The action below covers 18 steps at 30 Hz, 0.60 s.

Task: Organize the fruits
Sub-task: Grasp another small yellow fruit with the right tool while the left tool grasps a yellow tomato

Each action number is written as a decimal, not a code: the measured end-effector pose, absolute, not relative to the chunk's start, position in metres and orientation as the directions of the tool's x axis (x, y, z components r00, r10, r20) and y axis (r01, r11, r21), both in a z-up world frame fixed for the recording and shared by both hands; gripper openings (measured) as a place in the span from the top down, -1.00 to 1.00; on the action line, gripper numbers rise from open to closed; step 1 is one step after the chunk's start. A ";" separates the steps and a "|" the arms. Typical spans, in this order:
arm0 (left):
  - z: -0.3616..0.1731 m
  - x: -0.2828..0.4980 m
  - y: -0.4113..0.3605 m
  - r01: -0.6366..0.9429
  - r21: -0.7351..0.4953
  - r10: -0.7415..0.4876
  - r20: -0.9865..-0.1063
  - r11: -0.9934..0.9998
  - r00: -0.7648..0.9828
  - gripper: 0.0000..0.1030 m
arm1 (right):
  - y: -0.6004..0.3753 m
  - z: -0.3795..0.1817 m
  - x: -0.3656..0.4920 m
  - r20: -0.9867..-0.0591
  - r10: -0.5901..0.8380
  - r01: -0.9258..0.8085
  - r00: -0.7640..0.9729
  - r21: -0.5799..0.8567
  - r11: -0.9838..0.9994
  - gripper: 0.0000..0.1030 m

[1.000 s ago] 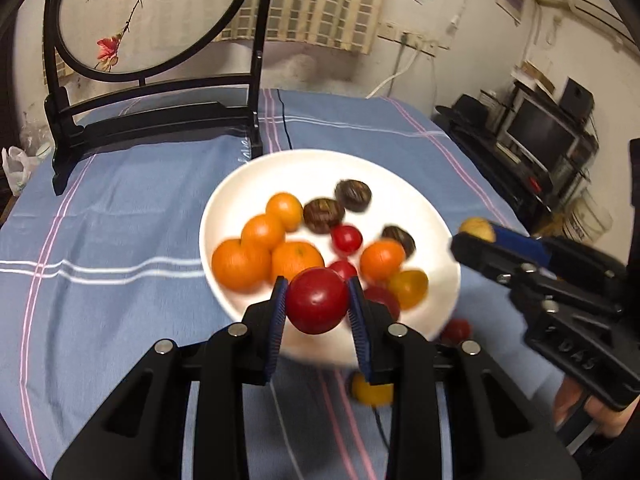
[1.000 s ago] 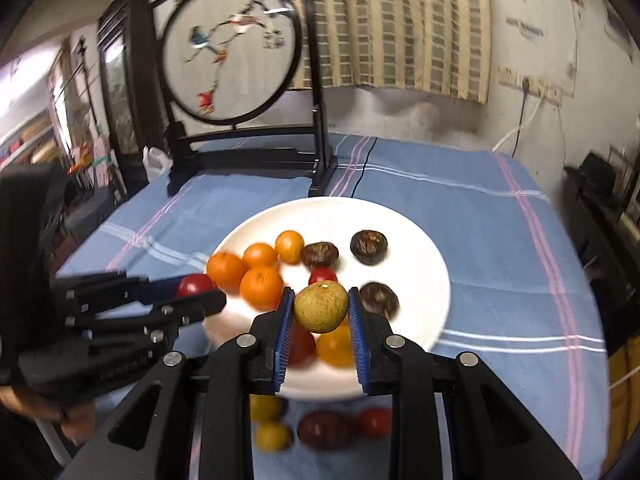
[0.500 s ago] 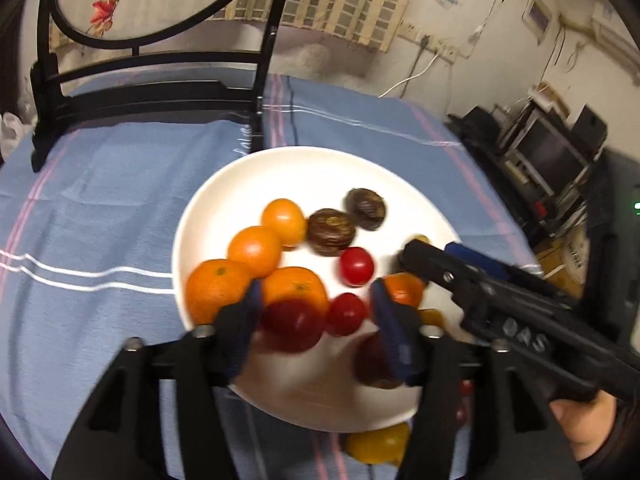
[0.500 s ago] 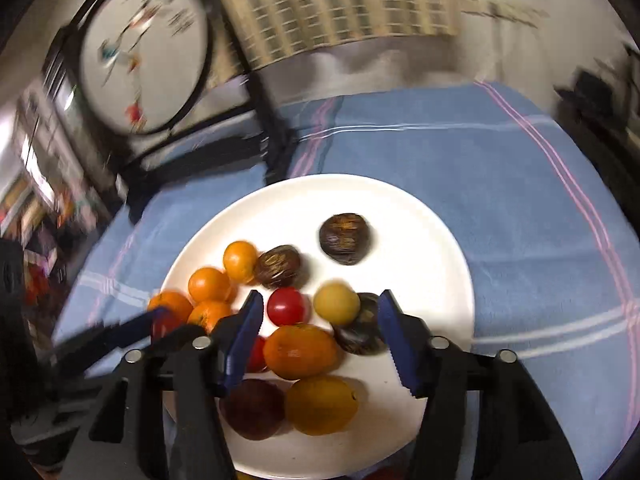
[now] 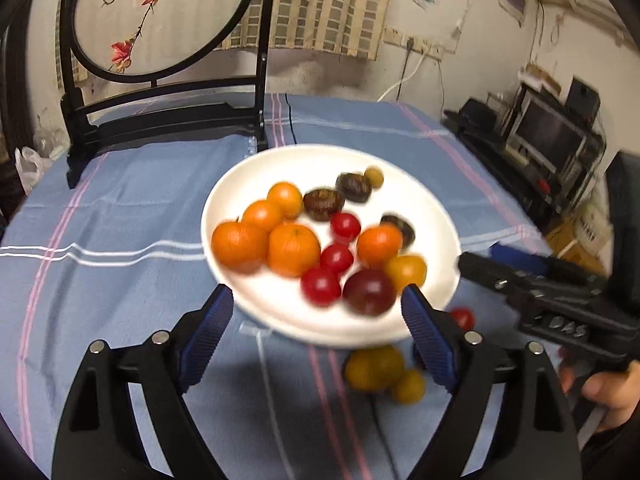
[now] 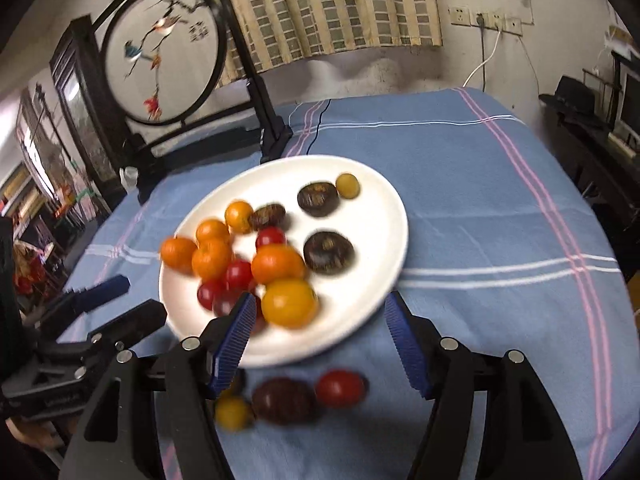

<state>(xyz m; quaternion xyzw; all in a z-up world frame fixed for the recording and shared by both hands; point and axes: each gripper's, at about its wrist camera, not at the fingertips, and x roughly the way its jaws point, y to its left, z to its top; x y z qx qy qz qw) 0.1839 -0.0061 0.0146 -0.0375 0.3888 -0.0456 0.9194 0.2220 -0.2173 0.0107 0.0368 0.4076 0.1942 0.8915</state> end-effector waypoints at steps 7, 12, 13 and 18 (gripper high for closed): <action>-0.003 0.155 -0.006 0.053 -0.097 -0.108 -0.740 0.994 0.664 -0.66 | -0.224 0.000 0.182 -0.737 0.328 -0.350 0.590 0.133 0.927 -0.32; -0.018 0.149 -0.003 0.048 -0.089 -0.099 -0.752 0.995 0.651 -0.68 | -0.227 -0.013 0.170 -0.764 0.308 -0.343 0.567 0.121 0.931 -0.32; -0.021 0.148 -0.001 0.051 -0.092 -0.103 -0.755 0.994 0.648 -0.70 | -0.225 -0.015 0.167 -0.769 0.312 -0.351 0.558 0.122 0.928 -0.32; -0.035 0.154 0.011 0.025 -0.113 -0.104 -0.782 0.993 0.614 -0.70 | -0.208 -0.030 0.153 -0.802 0.352 -0.413 0.482 0.146 0.899 -0.32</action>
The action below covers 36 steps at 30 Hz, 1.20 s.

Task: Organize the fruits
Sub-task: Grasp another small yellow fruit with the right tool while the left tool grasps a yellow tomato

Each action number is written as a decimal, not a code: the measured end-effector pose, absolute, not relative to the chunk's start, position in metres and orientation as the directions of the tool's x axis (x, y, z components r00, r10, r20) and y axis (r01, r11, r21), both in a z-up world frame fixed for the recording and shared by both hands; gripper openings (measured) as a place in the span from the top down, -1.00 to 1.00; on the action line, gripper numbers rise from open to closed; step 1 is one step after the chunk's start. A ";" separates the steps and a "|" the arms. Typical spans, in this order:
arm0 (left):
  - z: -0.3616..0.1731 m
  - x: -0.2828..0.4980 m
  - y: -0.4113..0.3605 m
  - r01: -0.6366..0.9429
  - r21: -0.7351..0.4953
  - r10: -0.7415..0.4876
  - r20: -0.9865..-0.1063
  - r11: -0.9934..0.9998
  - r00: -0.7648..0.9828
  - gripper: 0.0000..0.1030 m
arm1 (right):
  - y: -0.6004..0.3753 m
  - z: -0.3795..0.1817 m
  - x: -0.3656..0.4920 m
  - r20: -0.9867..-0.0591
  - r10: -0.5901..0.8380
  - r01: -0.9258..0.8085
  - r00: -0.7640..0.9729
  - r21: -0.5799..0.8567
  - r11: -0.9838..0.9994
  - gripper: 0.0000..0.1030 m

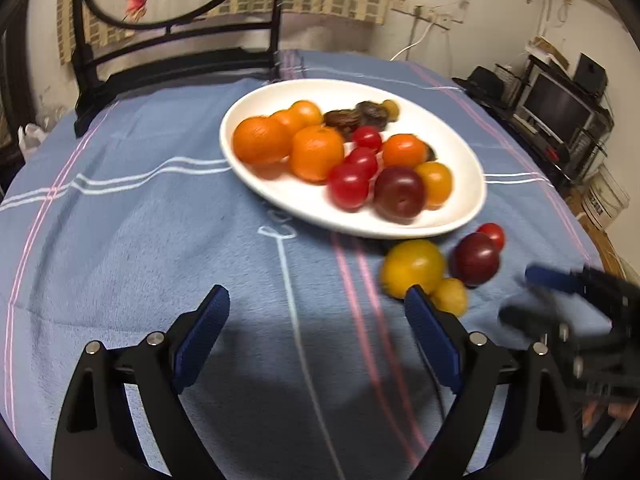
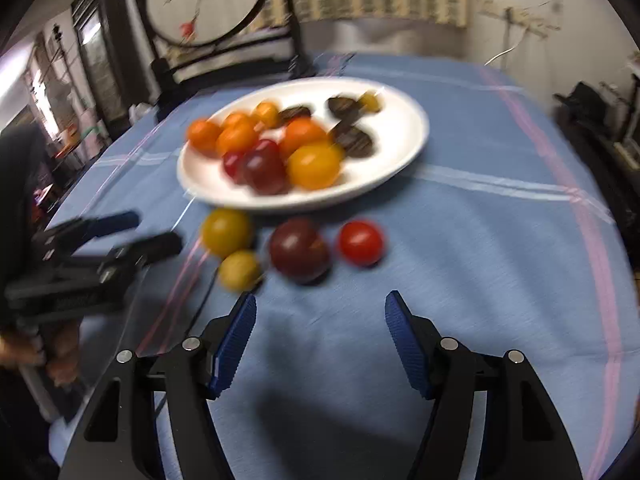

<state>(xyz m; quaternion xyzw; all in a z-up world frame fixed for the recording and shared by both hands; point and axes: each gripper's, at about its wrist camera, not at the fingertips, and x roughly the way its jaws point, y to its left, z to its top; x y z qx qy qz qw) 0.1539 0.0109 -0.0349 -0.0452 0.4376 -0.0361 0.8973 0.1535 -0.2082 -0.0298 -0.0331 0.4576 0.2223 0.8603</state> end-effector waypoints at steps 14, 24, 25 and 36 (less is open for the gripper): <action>-0.036 0.162 0.036 -0.074 -0.114 -0.047 -0.797 0.991 0.603 -0.71 | -0.148 -0.038 0.151 -0.835 0.321 -0.515 0.447 0.053 0.856 0.22; -0.033 0.160 0.036 -0.069 -0.120 -0.054 -0.793 0.990 0.607 -0.71 | -0.131 -0.037 0.157 -0.828 0.274 -0.504 0.489 -0.012 0.863 0.46; -0.033 0.160 0.036 -0.067 -0.120 -0.054 -0.791 0.991 0.610 -0.71 | -0.136 -0.035 0.154 -0.824 0.298 -0.506 0.482 0.016 0.862 0.46; -0.040 0.146 -0.014 0.082 -0.054 -0.093 -0.790 0.995 0.606 -0.72 | -0.222 0.003 0.153 -0.659 0.533 -0.430 0.531 0.333 0.840 0.46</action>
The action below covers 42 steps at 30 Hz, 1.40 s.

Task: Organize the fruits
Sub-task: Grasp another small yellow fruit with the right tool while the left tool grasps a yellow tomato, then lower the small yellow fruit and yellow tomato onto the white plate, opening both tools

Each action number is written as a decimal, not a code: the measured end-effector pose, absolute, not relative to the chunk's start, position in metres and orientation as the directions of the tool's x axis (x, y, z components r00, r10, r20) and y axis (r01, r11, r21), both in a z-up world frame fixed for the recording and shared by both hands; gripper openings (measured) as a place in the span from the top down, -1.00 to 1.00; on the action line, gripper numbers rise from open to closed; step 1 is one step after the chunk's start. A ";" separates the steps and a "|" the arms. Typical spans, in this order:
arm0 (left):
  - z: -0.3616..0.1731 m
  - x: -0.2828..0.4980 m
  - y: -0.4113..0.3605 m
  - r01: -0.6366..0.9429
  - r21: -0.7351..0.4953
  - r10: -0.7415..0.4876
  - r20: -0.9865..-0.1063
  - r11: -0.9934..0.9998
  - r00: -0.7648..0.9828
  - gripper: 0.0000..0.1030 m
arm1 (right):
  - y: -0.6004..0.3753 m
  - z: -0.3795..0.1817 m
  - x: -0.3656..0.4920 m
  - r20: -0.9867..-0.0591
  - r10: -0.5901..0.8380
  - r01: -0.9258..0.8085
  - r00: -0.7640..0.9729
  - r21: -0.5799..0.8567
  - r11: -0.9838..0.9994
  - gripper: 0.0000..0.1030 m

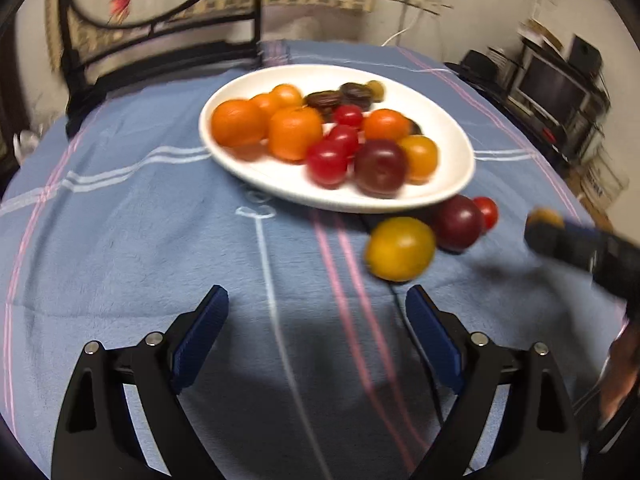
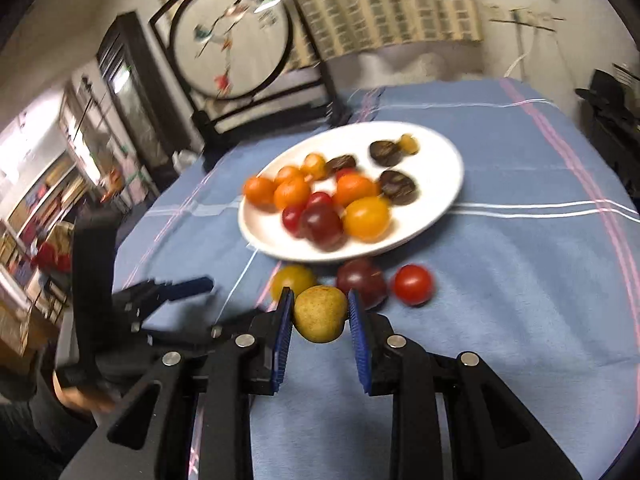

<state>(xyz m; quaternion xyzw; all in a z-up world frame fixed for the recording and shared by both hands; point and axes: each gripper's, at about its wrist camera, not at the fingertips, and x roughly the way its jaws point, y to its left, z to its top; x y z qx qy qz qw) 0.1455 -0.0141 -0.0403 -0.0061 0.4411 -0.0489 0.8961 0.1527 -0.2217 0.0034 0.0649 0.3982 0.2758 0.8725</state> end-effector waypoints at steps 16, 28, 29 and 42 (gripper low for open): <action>-0.040 0.168 -0.049 0.100 0.031 -0.036 -0.798 0.995 0.601 -0.55 | -0.216 -0.004 0.147 -0.683 0.476 -0.407 0.553 0.277 0.870 0.46; -0.036 0.168 -0.051 0.155 -0.043 -0.126 -0.809 0.987 0.574 0.23 | -0.219 -0.007 0.149 -0.680 0.450 -0.388 0.578 0.256 0.885 0.46; -0.030 0.164 -0.048 0.160 -0.054 -0.138 -0.801 0.986 0.582 0.23 | -0.218 -0.007 0.148 -0.680 0.443 -0.387 0.584 0.247 0.888 0.46; 0.035 0.200 -0.009 0.080 -0.064 -0.102 -0.709 0.995 0.698 0.24 | -0.182 0.046 0.172 -0.643 0.408 -0.452 0.648 0.106 0.886 0.46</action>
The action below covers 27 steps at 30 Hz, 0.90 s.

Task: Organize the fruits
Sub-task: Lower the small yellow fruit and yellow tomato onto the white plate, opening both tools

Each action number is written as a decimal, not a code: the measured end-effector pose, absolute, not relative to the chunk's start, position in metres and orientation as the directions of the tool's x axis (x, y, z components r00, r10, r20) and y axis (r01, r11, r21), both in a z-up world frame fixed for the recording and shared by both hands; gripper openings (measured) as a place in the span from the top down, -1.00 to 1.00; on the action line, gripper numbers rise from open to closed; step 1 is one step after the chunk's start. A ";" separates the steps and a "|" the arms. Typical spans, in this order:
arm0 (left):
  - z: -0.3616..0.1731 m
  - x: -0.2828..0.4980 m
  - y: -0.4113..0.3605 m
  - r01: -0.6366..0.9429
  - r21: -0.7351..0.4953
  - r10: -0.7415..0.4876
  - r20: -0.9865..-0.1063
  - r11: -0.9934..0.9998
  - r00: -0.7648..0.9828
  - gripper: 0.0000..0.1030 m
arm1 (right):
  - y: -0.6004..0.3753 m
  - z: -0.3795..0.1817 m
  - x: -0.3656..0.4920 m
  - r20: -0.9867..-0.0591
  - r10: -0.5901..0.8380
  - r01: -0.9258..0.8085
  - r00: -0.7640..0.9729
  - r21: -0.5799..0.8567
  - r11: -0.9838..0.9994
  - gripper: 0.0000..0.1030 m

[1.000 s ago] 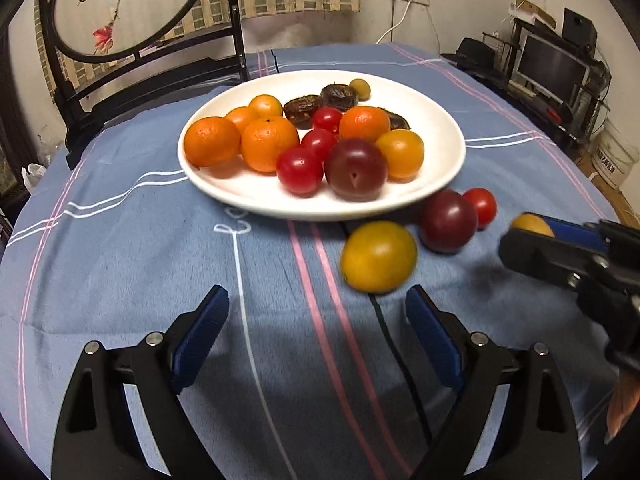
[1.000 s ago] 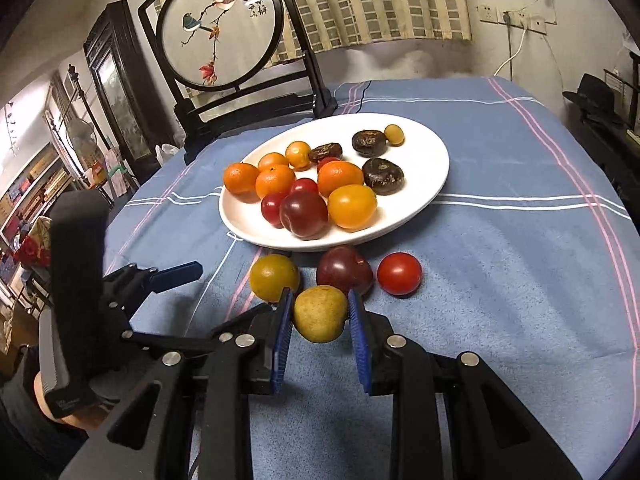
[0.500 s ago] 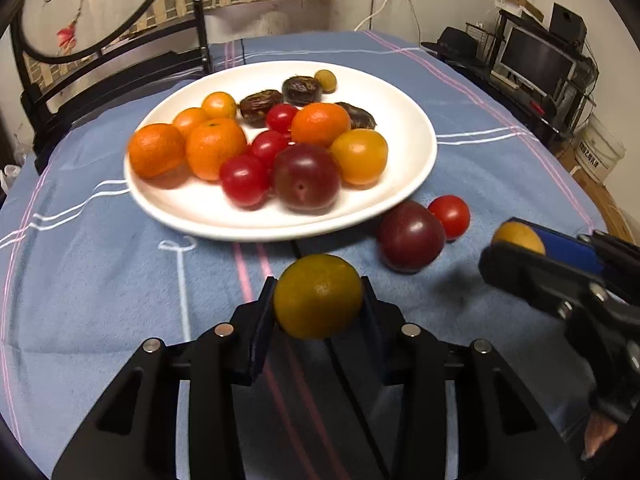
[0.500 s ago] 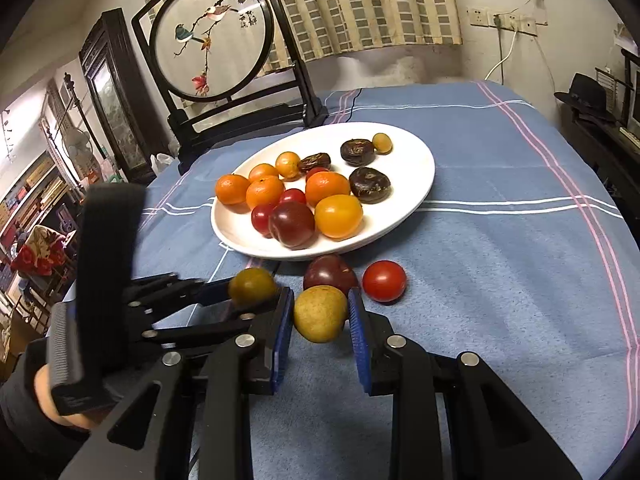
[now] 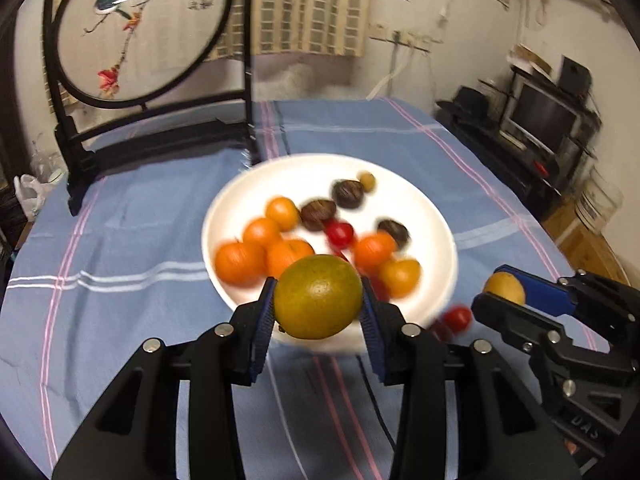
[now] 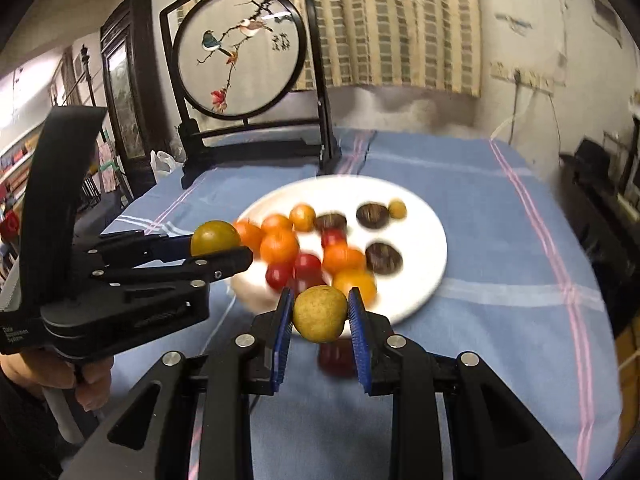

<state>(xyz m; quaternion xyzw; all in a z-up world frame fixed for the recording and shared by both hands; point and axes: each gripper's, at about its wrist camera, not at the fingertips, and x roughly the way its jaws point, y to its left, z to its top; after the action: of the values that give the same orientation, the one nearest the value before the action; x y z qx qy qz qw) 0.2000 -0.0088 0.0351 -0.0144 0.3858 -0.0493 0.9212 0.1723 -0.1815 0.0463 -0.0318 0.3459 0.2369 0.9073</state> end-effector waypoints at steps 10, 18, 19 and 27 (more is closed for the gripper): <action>0.011 0.260 0.018 -0.039 -0.105 -0.050 -0.729 0.994 0.682 0.23 | -0.145 0.020 0.266 -0.710 0.386 -0.443 0.589 0.116 0.889 0.46; 0.013 0.276 0.016 -0.050 -0.127 -0.055 -0.709 0.991 0.703 0.09 | -0.156 0.005 0.290 -0.700 0.396 -0.364 0.594 0.206 0.909 0.11; 0.016 0.275 0.017 -0.056 -0.140 -0.059 -0.698 0.989 0.714 -0.10 | -0.162 0.006 0.291 -0.695 0.407 -0.355 0.592 0.229 0.907 0.09; 0.037 0.244 0.017 -0.052 -0.178 -0.076 -0.644 0.983 0.761 -0.38 | -0.199 0.018 0.266 -0.666 0.408 -0.331 0.624 0.248 0.910 -0.50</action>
<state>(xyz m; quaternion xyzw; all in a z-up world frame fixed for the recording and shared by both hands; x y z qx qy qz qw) 0.2436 0.0173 0.0365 -0.0928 0.3458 -0.0065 0.9337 0.2663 -0.1986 0.0181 0.0504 0.3816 0.2055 0.8998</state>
